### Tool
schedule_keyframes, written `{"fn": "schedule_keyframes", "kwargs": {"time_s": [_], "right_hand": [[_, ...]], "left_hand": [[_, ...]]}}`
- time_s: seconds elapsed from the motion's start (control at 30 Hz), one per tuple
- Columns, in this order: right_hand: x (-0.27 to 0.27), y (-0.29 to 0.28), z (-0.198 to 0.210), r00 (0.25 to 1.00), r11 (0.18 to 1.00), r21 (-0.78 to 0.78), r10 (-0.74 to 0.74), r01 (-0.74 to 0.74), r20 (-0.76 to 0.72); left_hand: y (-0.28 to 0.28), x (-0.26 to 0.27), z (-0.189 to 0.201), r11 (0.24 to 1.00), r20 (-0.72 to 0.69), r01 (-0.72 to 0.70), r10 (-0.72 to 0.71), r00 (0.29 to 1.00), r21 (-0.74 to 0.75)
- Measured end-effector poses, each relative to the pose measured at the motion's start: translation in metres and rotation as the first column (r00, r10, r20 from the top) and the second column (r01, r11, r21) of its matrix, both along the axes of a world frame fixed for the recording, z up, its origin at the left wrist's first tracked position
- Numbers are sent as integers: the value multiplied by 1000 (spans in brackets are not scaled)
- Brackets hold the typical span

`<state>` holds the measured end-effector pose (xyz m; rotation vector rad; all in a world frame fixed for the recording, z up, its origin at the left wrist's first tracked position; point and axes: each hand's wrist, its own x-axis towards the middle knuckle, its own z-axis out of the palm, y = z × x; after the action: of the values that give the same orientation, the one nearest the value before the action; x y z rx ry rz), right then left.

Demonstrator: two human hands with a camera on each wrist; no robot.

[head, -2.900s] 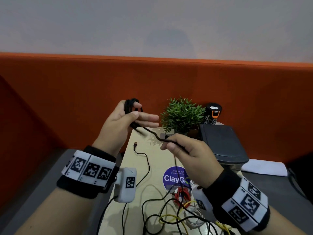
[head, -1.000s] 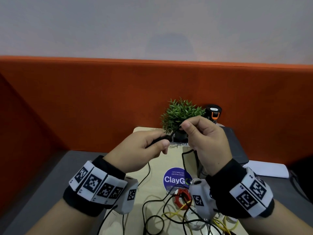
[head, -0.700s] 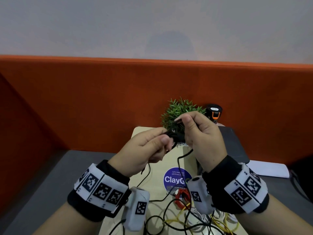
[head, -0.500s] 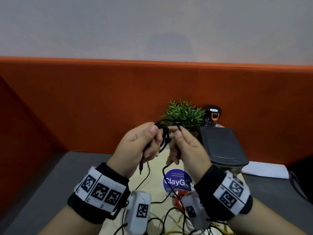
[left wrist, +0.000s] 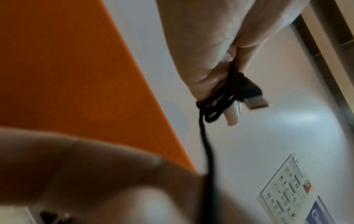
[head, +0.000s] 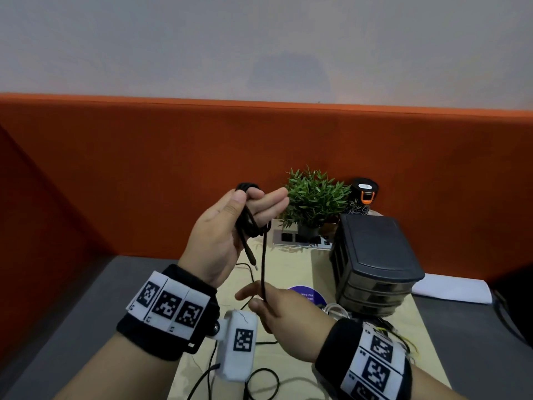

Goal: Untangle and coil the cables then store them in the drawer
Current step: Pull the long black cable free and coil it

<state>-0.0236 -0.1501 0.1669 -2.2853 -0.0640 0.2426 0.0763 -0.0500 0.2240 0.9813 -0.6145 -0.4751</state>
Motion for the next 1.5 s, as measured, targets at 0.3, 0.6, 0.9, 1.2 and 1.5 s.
{"fn": "schedule_keyframes", "kwargs": {"time_s": [0.3, 0.6, 0.9, 1.2, 1.5], "right_hand": [[-11, -14, 46, 980, 987, -158, 3, 29, 199], [-1, -52, 88, 849, 974, 216, -169, 66, 501], [16, -59, 62, 833, 738, 667, -431, 104, 347], [1, -31, 33, 959, 792, 586, -271, 175, 80], [-8, -62, 49, 963, 974, 179, -172, 136, 205]], "left_hand": [[4, 9, -19, 829, 567, -266, -72, 821, 491], [2, -12, -16, 921, 360, 77, -224, 906, 381], [2, -16, -3, 945, 205, 313, -326, 923, 95], [-8, -12, 15, 988, 250, 154, -155, 956, 23], [-7, -3, -4, 681, 846, -530, -268, 462, 505]]}}
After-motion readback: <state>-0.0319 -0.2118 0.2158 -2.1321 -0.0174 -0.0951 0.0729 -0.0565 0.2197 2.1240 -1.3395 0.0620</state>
